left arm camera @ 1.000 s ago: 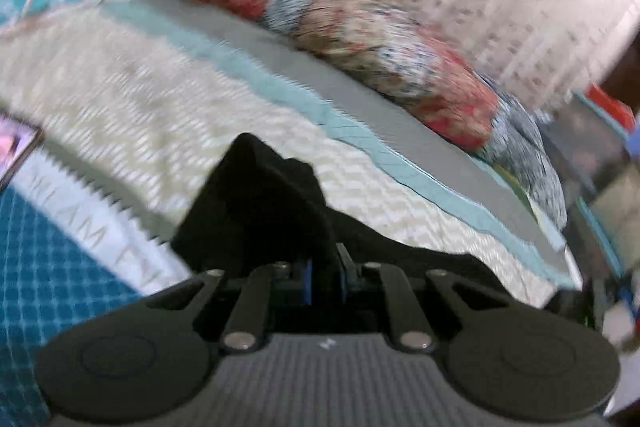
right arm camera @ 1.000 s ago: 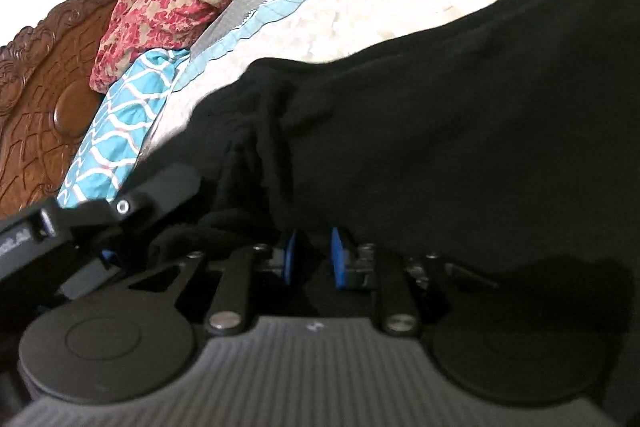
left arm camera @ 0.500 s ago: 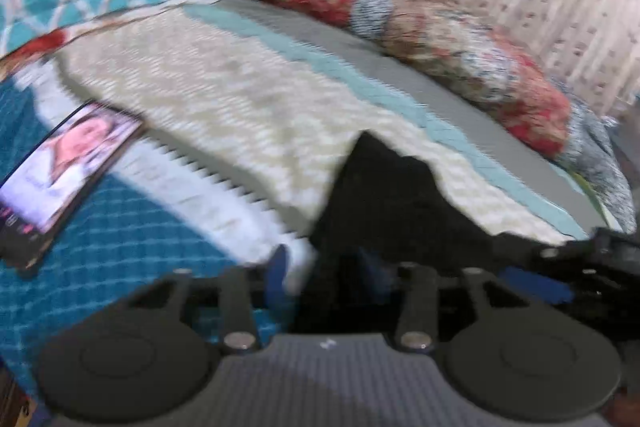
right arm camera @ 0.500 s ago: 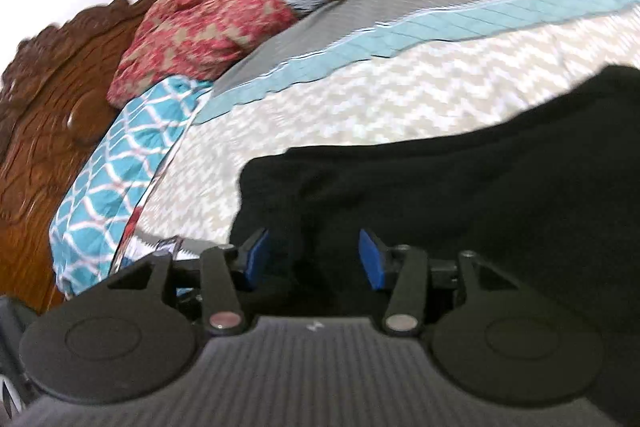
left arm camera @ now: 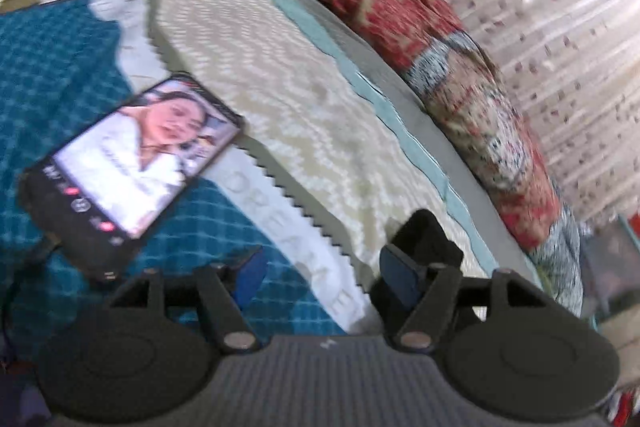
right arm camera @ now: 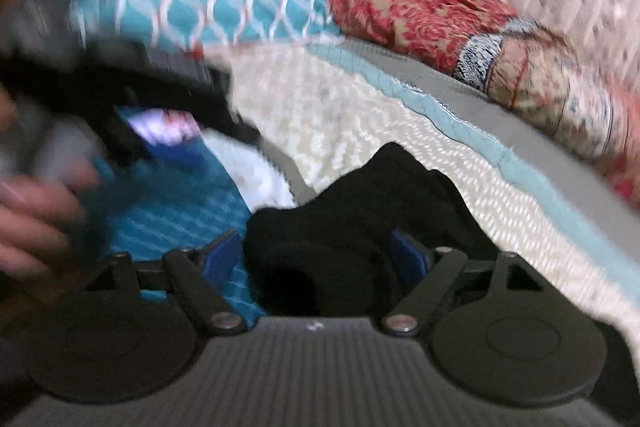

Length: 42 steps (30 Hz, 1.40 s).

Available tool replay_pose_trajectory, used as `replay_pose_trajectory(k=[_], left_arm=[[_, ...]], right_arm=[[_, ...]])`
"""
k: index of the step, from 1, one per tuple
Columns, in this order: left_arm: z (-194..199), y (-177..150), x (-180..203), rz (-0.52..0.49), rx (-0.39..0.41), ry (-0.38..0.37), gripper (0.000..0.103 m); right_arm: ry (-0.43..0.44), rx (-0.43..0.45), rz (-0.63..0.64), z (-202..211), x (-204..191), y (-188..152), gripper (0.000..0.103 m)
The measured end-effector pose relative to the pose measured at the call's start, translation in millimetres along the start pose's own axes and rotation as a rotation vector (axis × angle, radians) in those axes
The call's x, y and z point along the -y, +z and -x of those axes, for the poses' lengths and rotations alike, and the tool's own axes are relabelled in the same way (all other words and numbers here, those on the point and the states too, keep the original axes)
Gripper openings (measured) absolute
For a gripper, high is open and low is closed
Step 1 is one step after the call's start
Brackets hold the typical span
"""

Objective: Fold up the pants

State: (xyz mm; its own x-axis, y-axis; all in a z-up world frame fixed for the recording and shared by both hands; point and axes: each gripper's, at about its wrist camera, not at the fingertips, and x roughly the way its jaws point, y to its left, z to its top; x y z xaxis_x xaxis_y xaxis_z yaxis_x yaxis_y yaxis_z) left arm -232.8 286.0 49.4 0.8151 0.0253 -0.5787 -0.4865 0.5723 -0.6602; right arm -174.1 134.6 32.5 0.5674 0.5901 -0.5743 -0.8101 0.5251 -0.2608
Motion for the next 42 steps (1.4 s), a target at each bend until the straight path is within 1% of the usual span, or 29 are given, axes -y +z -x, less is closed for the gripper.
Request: replay_pose_trajectory(k=[1,3,4,5,6,7,8,10,11,14,15,17,18,19,20,22,23,24,27,29,30,32,34,35,36,38,39,40,42], left_arm=[[1.9,-0.2,-2.4,0.005,-0.002,0.000,0.064],[2.9,-1.9,-0.9,-0.001,-0.010,0.003,0.064],[3.1,-2.9,0.1,-0.007,-0.015,0.000,0.064],[3.1,-3.9,1.1,-0.011,-0.019,-0.006,0.064],[2.3,-4.6,2.7,-0.016,-0.024,-0.012,0.064],[0.5,-5.0,4.2,-0.023,-0.031,-0.020,0.064],[-2.9,-5.9,6.8,-0.034,-0.040,-0.027,0.064],[-11.4,-7.0,14.4,-0.053,-0.062,-0.045,0.064],[-18.6,-7.6,20.5,-0.061,-0.076,-0.061,0.064],[-40.6,-10.5,37.2,-0.092,-0.118,-0.094,0.071],[-47.1,-11.3,41.1,-0.096,-0.135,-0.094,0.071],[-60.1,-12.7,49.5,-0.093,-0.172,-0.131,0.071],[-65.9,-12.9,53.4,-0.093,-0.186,-0.149,0.071],[-71.9,-13.6,56.0,-0.095,-0.199,-0.149,0.071],[-77.8,-14.4,57.7,-0.096,-0.208,-0.137,0.068],[-88.6,-16.2,57.9,-0.093,-0.218,-0.109,0.049],[-91.3,-16.5,57.3,-0.095,-0.219,-0.101,0.035],[-93.3,-17.1,56.5,-0.099,-0.220,-0.101,0.028],[-90.5,-17.6,54.1,-0.083,-0.213,-0.116,0.021],[-74.3,-15.9,53.2,-0.057,-0.195,-0.149,0.020],[-61.4,-13.9,52.1,-0.042,-0.178,-0.186,0.019],[-36.3,-11.3,47.7,-0.018,-0.136,-0.244,0.019],[-20.6,-11.8,39.5,0.001,-0.110,-0.244,0.017],[-19.5,-12.8,34.8,0.008,-0.112,-0.231,0.014],[-21.7,-14.3,30.2,0.014,-0.120,-0.213,0.014],[-30.5,-18.2,16.6,0.052,-0.153,-0.166,0.014],[-34.5,-20.6,11.5,0.070,-0.166,-0.150,0.015],[-36.5,-22.4,7.6,0.087,-0.173,-0.129,0.015],[-36.2,-24.7,0.4,0.115,-0.179,-0.136,0.025]], right_arm=[[-0.019,-0.037,0.043,-17.5,-5.9,0.1,0.083],[-0.038,-0.062,0.078,-39.8,-5.3,-1.2,0.079],[-0.050,-0.054,0.057,-44.1,-0.1,-0.1,0.054],[-0.054,-0.056,-0.036,-43.0,14.4,4.7,0.037],[-0.007,-0.064,-0.194,-37.9,37.8,9.2,0.034],[0.031,-0.063,-0.331,-31.1,57.7,8.8,0.026],[0.043,-0.057,-0.439,-26.0,76.6,6.0,0.025],[0.042,-0.034,-0.577,-15.8,102.1,-0.7,0.024],[0.057,-0.020,-0.646,-12.6,113.2,-4.3,0.023],[0.091,-0.005,-0.761,-10.1,128.8,-11.7,0.024],[0.107,0.000,-0.786,-10.6,131.4,-13.6,0.024],[0.133,0.009,-0.836,-11.2,137.0,-17.6,0.024],[0.130,0.010,-0.843,-8.2,131.7,-18.7,0.024],[0.126,0.008,-0.839,-8.7,131.5,-18.0,0.024],[0.124,0.009,-0.833,-6.0,129.4,-18.5,0.024],[0.096,0.030,-0.833,1.8,127.7,-16.3,0.024],[0.075,0.064,-0.831,11.0,124.0,-17.7,0.024],[0.046,0.104,-0.821,18.7,124.2,-17.6,0.024],[-0.084,0.205,-0.738,39.8,119.4,-7.5,0.024],[-0.124,0.238,-0.693,45.1,115.6,-2.3,0.024],[-0.133,0.241,-0.672,45.0,113.1,-0.1,0.024],[-0.108,0.225,-0.628,38.6,107.3,2.5,0.024],[-0.065,0.194,-0.586,27.1,95.9,3.7,0.025],[-0.036,0.172,-0.569,19.6,90.8,2.9,0.028],[-0.004,0.144,-0.547,11.4,84.6,2.7,0.029],[0.057,0.063,-0.469,-7.7,66.1,2.3,0.038],[0.072,0.022,-0.424,-15.5,57.0,0.6,0.041],[0.076,0.001,-0.386,-18.1,50.9,-0.9,0.048],[0.066,0.019,-0.337,-9.2,44.7,-1.3,0.062]])
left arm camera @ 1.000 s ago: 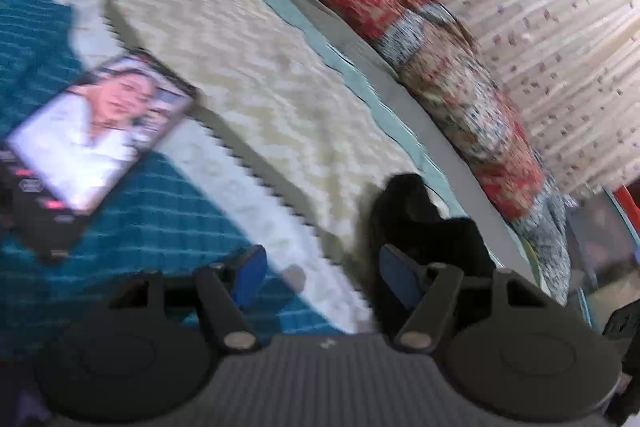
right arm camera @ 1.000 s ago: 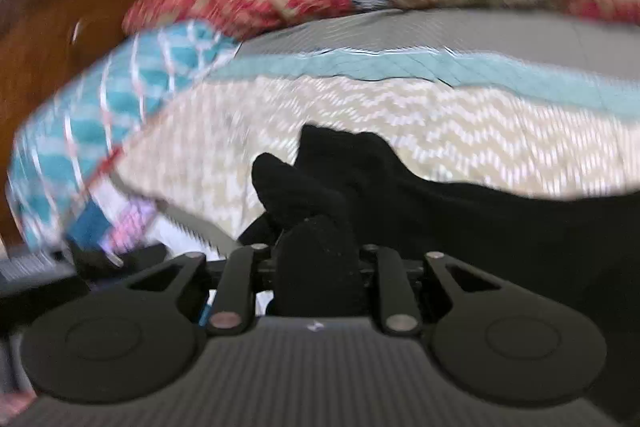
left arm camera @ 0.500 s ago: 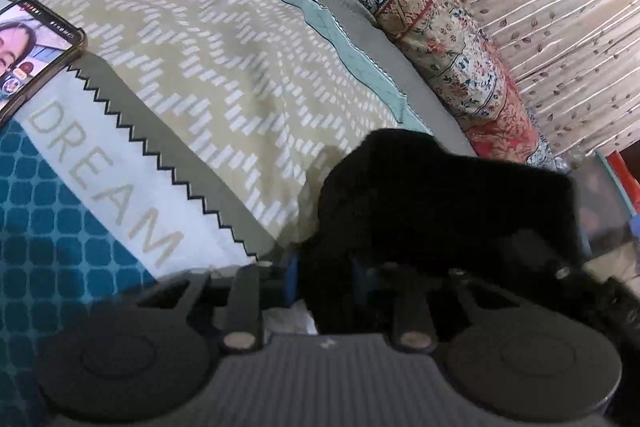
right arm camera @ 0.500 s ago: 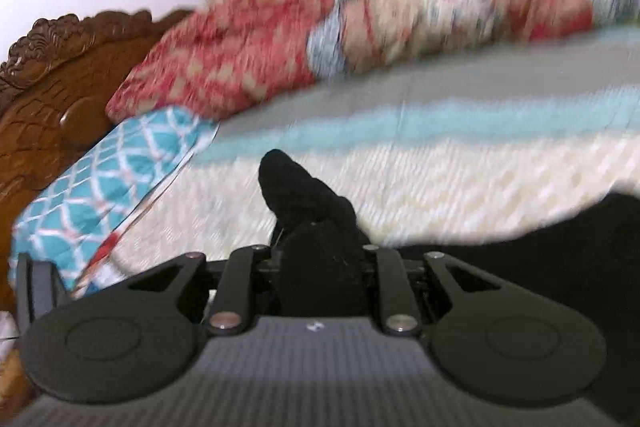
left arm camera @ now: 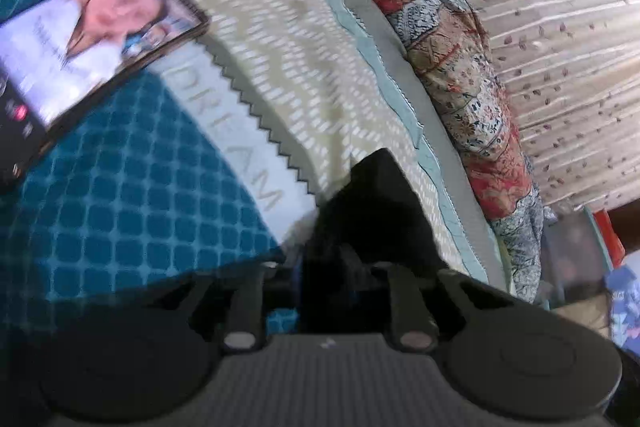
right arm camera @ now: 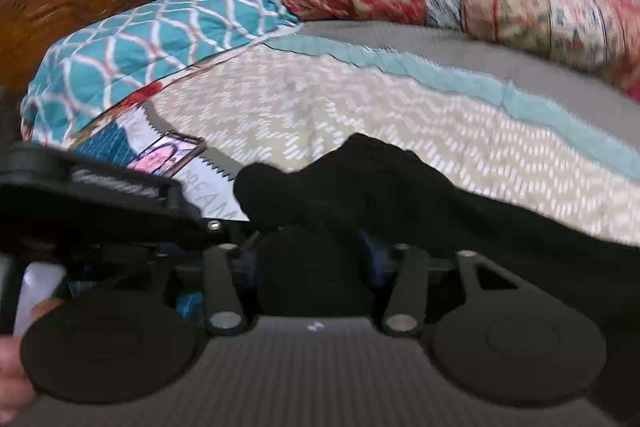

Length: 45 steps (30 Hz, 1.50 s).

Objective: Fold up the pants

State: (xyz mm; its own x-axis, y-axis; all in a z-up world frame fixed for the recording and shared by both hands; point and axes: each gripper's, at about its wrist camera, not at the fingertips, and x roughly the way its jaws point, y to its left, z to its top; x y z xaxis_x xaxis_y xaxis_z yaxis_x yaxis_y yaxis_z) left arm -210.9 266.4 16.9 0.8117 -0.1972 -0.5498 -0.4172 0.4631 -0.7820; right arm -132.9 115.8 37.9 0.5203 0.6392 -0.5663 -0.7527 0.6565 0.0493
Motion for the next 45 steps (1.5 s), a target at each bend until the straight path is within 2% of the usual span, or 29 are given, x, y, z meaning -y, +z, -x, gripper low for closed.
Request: replay_pose_trajectory(k=[1,2,3,4,6,8,10,12,13,15,17,19,21,22,23,24,25,26,27,29,33,36,40,42,43,44,45], left_arm=[[2.2,-0.4,-2.5,0.006,0.001,-0.019,0.029],[5.5,-0.6,-3.2,0.005,0.008,-0.028,0.041],[9.6,-0.9,-3.0,-0.002,0.017,-0.036,0.054],[13.1,-1.1,-2.5,-0.009,0.028,-0.043,0.059],[21.5,-1.7,-0.1,-0.029,0.047,-0.060,0.086],[26.8,-2.5,4.0,-0.054,0.069,-0.084,0.098],[26.2,-2.6,8.3,-0.066,0.067,-0.096,0.099],[15.7,-2.8,11.3,-0.071,0.012,-0.085,0.099],[9.2,-3.9,13.8,-0.083,-0.007,-0.073,0.099],[1.5,-7.0,17.4,-0.116,-0.010,-0.040,0.099],[-4.2,-8.7,23.2,-0.144,-0.010,-0.018,0.099],[-10.7,-10.0,33.5,-0.195,-0.025,0.012,0.098],[-15.4,-12.7,40.6,-0.246,-0.031,0.033,0.083],[-17.6,-14.2,43.6,-0.262,-0.031,0.050,0.081],[-18.1,-14.9,44.2,-0.267,-0.027,0.056,0.072],[-18.5,-15.4,44.0,-0.270,-0.021,0.057,0.056],[-18.4,-15.3,42.6,-0.266,-0.014,0.062,0.049],[-17.7,-14.3,39.1,-0.252,-0.013,0.060,0.037],[-16.0,-13.0,35.0,-0.230,-0.013,0.046,0.031],[-10.0,-11.9,30.9,-0.205,-0.002,0.028,0.027],[2.1,-20.4,50.3,-0.291,0.040,0.049,0.025],[9.8,-27.5,73.8,-0.368,0.074,0.041,0.024],[18.9,-41.1,105.1,-0.473,0.103,0.017,0.023],[21.7,-52.3,123.0,-0.539,0.115,0.007,0.023],[22.0,-57.6,130.9,-0.564,0.116,-0.001,0.023],[20.7,-63.2,138.3,-0.583,0.114,-0.010,0.023],[18.4,-69.1,146.9,-0.605,0.109,-0.018,0.022]], right_arm=[[0.007,0.020,0.004,8.6,0.2,0.6,0.075],[0.006,0.044,0.008,18.5,1.1,1.1,0.081],[0.000,0.068,0.021,28.2,1.7,-0.2,0.081],[-0.007,0.086,0.042,37.9,1.0,-1.1,0.081],[-0.011,0.111,0.077,53.3,-0.7,-5.5,0.081],[0.000,0.128,0.107,63.3,-6.3,-14.7,0.081],[-0.003,0.136,0.150,61.9,-16.1,-22.8,0.079],[-0.012,0.112,0.198,53.0,-24.4,-26.6,0.070],[-0.026,0.080,0.210,42.7,-27.9,-26.1,0.056],[-0.055,0.016,0.211,22.8,-27.1,-26.7,0.040],[-0.079,-0.043,0.189,4.5,-20.5,-27.7,0.040],[-0.070,-0.052,0.138,0.4,-13.9,-26.9,0.041],[-0.068,-0.045,0.146,0.7,-14.4,-26.4,0.042],[-0.068,-0.038,0.158,1.9,-15.1,-27.0,0.042],[-0.064,-0.035,0.164,3.3,-15.8,-27.7,0.043],[-0.055,-0.033,0.165,3.6,-15.1,-28.0,0.044],[-0.043,-0.029,0.167,5.4,-16.4,-28.3,0.047],[-0.027,-0.026,0.176,6.6,-18.5,-28.7,0.054],[-0.011,-0.028,0.189,6.4,-20.5,-29.3,0.058],[0.005,-0.025,0.220,6.5,-26.0,-30.8,0.065],[0.024,-0.010,0.187,19.0,-21.1,-27.5,0.066],[0.053,0.040,0.047,49.1,2.5,-23.5,0.073],[0.076,0.142,-0.225,101.8,52.9,-31.5,0.072],[0.078,0.175,-0.385,117.1,79.8,-41.0,0.060],[0.065,0.176,-0.463,119.5,92.2,-47.3,0.046],[0.042,0.148,-0.522,115.7,100.8,-53.9,0.035],[0.027,0.088,-0.545,105.1,103.9,-59.7,0.032]])
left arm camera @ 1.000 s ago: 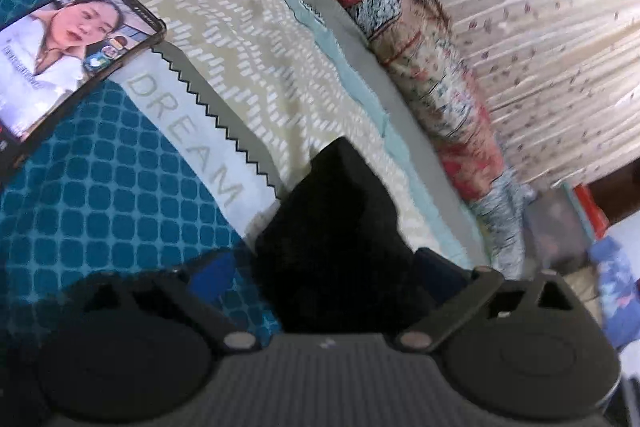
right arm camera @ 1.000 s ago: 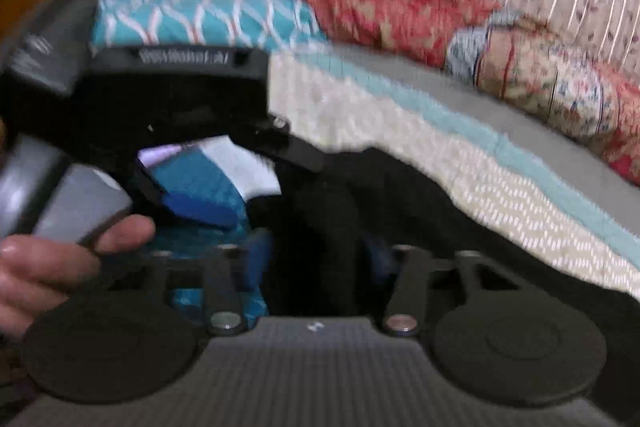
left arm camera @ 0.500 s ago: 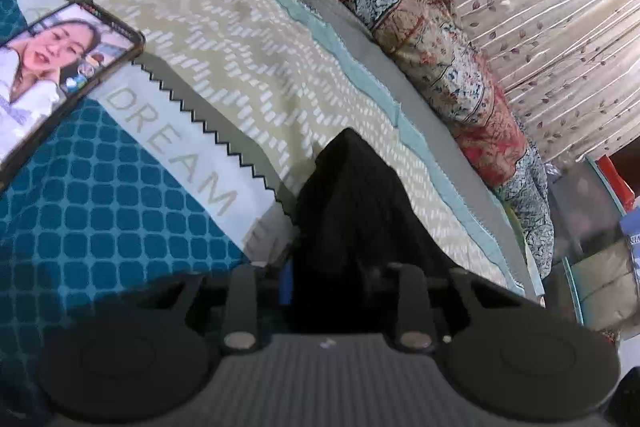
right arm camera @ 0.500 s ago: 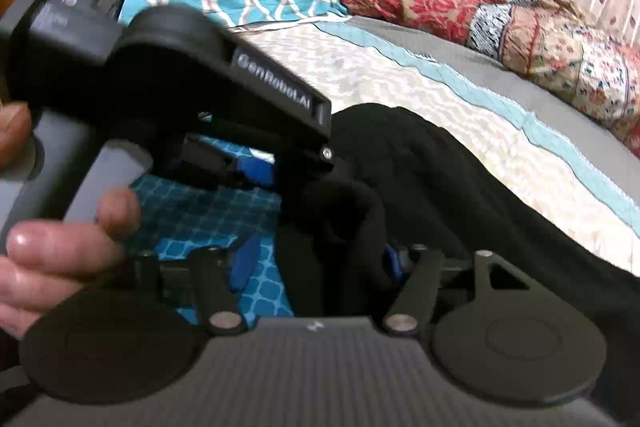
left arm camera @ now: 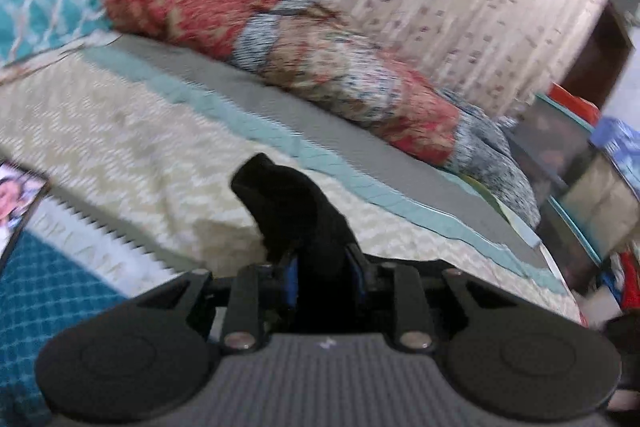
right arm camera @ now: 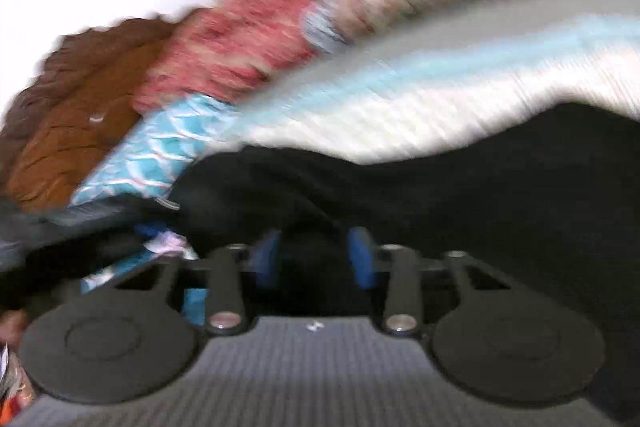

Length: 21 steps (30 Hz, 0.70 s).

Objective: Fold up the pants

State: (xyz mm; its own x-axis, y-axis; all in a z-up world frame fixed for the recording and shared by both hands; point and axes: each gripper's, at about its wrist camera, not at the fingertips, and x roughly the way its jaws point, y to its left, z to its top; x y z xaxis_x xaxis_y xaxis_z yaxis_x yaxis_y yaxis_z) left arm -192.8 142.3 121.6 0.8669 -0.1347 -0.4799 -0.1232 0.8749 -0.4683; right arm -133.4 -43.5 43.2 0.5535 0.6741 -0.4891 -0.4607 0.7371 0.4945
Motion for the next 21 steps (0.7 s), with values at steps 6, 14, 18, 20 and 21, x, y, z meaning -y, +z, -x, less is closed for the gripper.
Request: replay_pose_trajectory(k=[6,14,18,20,21], left_arm=[[-24.5,-23.0,81.0,-0.249,-0.071,-0.039,0.021],[-62.0,-79.4,158.0,-0.487,-0.194,-0.129,0.031],[-72.1,-105.4,171.1,-0.548,-0.296,-0.118,0.054],[-57.8,-103.6,168.5,-0.569,-0.272,-0.126,0.065],[-48.2,-98.3,162.7,-0.547,-0.265,-0.137,0.070]], right_arm=[[0.041,-0.144,-0.049,-22.4,12.6,-21.7,0.029],[-0.091,0.031,-0.317,56.6,102.6,-21.7,0.029],[-0.076,0.115,-0.442,82.0,133.7,-25.0,0.038],[-0.035,0.141,-0.450,84.4,134.5,-22.3,0.063],[-0.013,0.150,-0.456,83.5,132.8,-24.5,0.068]])
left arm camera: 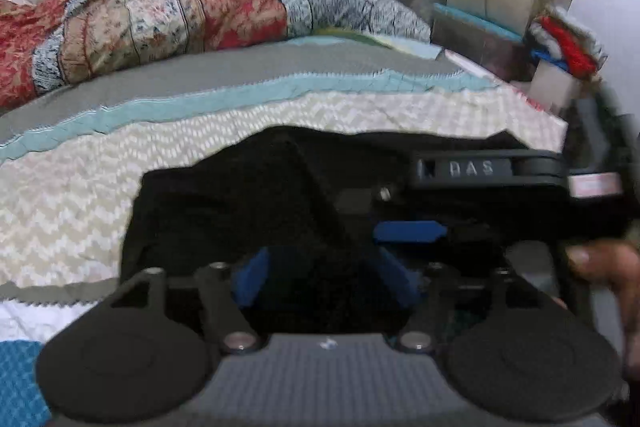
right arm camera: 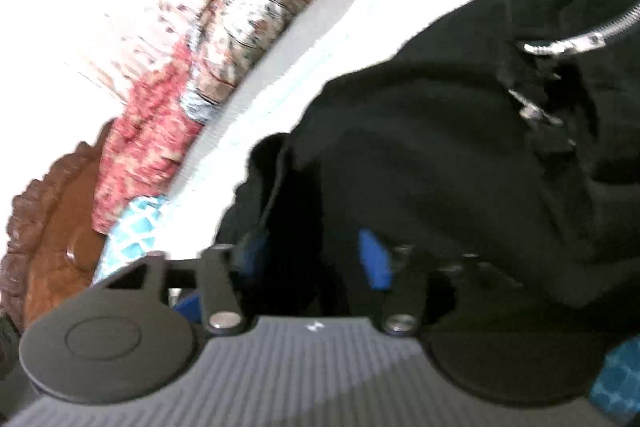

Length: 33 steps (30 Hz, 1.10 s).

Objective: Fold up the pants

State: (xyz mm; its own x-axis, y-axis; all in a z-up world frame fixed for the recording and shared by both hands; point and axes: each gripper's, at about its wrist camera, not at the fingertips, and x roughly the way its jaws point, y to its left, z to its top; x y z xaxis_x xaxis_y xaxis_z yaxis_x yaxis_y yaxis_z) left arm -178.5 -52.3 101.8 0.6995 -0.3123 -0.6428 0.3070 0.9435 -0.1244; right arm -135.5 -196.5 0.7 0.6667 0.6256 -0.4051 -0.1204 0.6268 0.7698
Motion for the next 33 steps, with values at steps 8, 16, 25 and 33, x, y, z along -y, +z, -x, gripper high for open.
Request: replay_pose_trajectory(k=[8,16,25,33], left_arm=[[54.5,-6.8,-78.5,0.324,0.052,0.059,0.079],[48.2,-7.7,-107.1,0.474,0.036,0.072,0.077],[4.1,24.2,-53.5,0.316,0.016,-0.014,0.074],[-58.7,20.3,-21.7,0.249,-0.125,-0.020,0.067]], right_arm=[[0.028,-0.083,-0.010,-40.0,-16.9,3.4,0.077],[-0.017,0.036,0.278,-17.9,-62.1,11.1,0.017],[-0.245,0.094,0.179,6.0,-5.7,19.9,0.049],[-0.276,0.423,0.188,107.6,18.8,47.7,0.049]])
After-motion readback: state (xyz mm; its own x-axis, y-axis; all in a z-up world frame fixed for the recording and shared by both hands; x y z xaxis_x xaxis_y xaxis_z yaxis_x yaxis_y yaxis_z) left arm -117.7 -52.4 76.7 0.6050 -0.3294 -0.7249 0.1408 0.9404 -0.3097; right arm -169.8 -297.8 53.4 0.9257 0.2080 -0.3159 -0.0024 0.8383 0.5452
